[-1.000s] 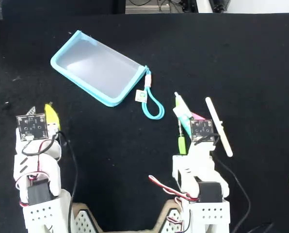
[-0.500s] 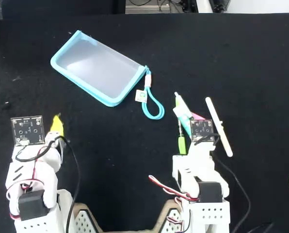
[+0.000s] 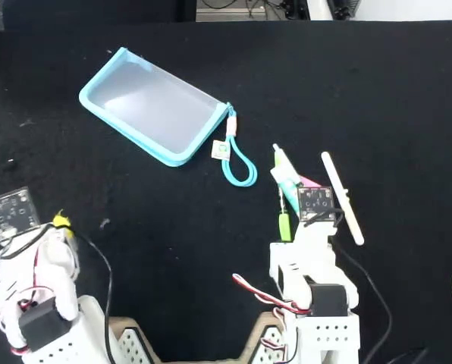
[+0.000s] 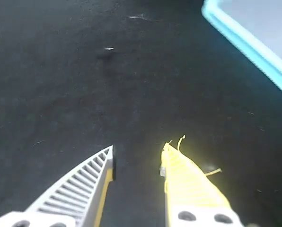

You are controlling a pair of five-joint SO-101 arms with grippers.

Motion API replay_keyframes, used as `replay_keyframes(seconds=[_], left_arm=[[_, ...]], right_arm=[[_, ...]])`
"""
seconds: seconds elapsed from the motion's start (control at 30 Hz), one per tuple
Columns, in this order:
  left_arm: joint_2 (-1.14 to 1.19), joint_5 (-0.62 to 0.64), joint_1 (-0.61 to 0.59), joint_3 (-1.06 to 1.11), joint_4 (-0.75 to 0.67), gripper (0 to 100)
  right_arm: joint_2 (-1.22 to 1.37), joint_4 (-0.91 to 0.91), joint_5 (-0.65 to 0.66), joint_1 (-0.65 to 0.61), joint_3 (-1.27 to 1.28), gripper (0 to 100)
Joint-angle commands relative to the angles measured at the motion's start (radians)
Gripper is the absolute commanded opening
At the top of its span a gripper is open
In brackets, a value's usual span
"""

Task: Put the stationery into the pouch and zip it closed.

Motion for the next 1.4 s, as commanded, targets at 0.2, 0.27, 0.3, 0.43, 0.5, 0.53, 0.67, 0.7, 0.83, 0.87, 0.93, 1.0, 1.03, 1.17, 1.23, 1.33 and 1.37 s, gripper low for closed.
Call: replay_keyframes(seconds=[0.2,0.27,0.3,0.43,0.5,0.53,0.67,0.7,0.83,0.87,0.93,1.0,1.03,1.17,1.23,1.33,1.37], left_arm=[[0.003,-0.17,-0.045,-0.013,-0.055,17],[0.003,-0.192,-0.045,-0.012,-0.091,17],[0.003,-0.193,-0.041,-0.007,-0.117,17],[0.003,-0.192,0.084,0.064,-0.264,17],[0.003,-0.192,0.18,0.105,-0.327,17],[0.003,-0.192,0.222,0.125,-0.351,17],[0.037,-0.19,0.329,0.163,-0.445,17],[0.054,-0.189,0.34,0.16,-0.462,17],[0.146,-0.086,0.364,0.125,-0.534,17],[0.18,-0.054,0.371,0.108,-0.548,17],[0.259,0.003,0.374,0.054,-0.555,17],[0.361,0.038,0.372,-0.015,-0.557,17],[0.419,0.044,0.377,-0.048,-0.557,17],[0.707,0.041,0.404,-0.213,-0.549,17],[0.861,0.044,0.407,-0.283,-0.549,17],[1.06,0.048,0.41,-0.371,-0.557,17],[1.111,0.048,0.41,-0.397,-0.557,17]], right_arm=[[-0.097,0.005,-0.003,0.011,-0.008,1.5],[-0.097,0.005,-0.003,0.011,-0.008,1.2],[-0.097,0.005,-0.003,0.011,-0.008,1.2],[-0.097,0.005,-0.005,0.011,-0.008,1.2],[-0.097,0.005,-0.005,0.011,-0.008,1.2],[-0.097,0.005,-0.005,0.011,-0.008,1.2],[-0.097,0.005,0.003,0.018,-0.01,1.2],[-0.097,0.005,0.003,0.018,-0.01,1.3],[-0.097,0.005,0.003,0.011,-0.01,1.5],[-0.097,0.005,0.003,0.005,-0.01,1.5],[-0.097,0.005,0.003,-0.037,-0.01,1.4],[-0.097,0.005,0.003,-0.072,-0.01,1.2],[-0.097,0.005,0.003,-0.087,-0.01,1.2],[-0.097,-0.051,0.009,-0.098,-0.01,1.5],[-0.097,-0.104,0.066,-0.094,-0.013,1.5],[-0.097,-0.207,0.255,-0.057,-0.045,1.5],[-0.097,-0.242,0.334,-0.044,-0.062,1.5]])
